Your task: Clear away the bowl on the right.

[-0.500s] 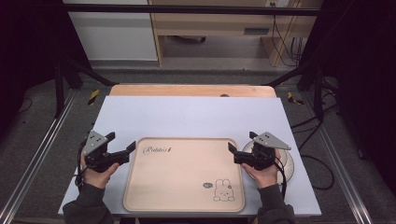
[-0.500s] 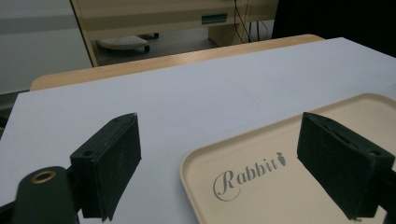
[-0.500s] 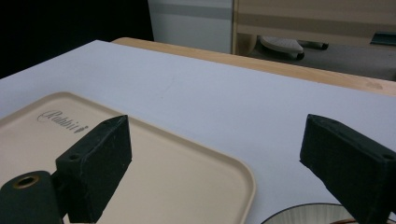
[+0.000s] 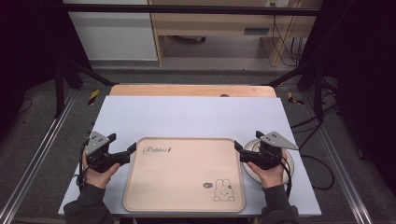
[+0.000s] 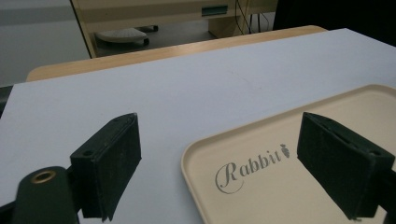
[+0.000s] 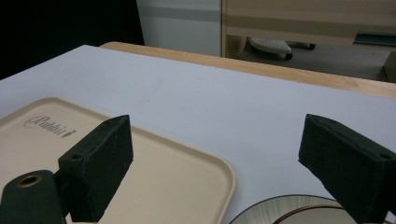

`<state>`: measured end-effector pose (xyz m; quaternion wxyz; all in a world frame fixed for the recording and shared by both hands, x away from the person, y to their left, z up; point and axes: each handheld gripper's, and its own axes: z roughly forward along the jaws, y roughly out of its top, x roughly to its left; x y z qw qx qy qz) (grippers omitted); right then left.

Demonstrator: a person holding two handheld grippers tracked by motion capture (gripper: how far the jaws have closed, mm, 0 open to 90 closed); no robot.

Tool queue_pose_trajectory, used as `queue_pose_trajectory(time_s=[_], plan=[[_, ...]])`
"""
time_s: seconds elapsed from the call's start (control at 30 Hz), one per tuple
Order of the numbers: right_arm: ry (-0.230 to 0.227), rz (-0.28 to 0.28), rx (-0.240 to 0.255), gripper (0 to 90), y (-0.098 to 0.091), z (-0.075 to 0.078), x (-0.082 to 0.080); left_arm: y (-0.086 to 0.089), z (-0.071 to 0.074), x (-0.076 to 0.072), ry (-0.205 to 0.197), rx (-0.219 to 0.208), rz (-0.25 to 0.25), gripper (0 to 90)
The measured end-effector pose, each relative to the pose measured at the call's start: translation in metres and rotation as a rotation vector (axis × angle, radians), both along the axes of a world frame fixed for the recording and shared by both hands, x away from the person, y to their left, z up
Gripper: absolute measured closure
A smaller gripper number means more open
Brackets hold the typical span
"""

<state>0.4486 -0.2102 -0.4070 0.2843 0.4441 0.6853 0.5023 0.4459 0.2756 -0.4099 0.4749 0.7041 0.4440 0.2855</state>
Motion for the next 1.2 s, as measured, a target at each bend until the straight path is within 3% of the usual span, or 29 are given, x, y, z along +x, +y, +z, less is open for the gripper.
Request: queue_pose_trajectory(time_s=[0.53,1.2], plan=[[-0.013,-0.055,0.013,10.4,-0.018,0.012,-0.006,0.0,-0.007,0.004,0.023,0.015,0.01,13.3],[0.0,-0.104,0.004,12.1,-0.029,0.013,-0.006,0.001,-0.009,0.004,0.029,0.012,0.013,13.3]])
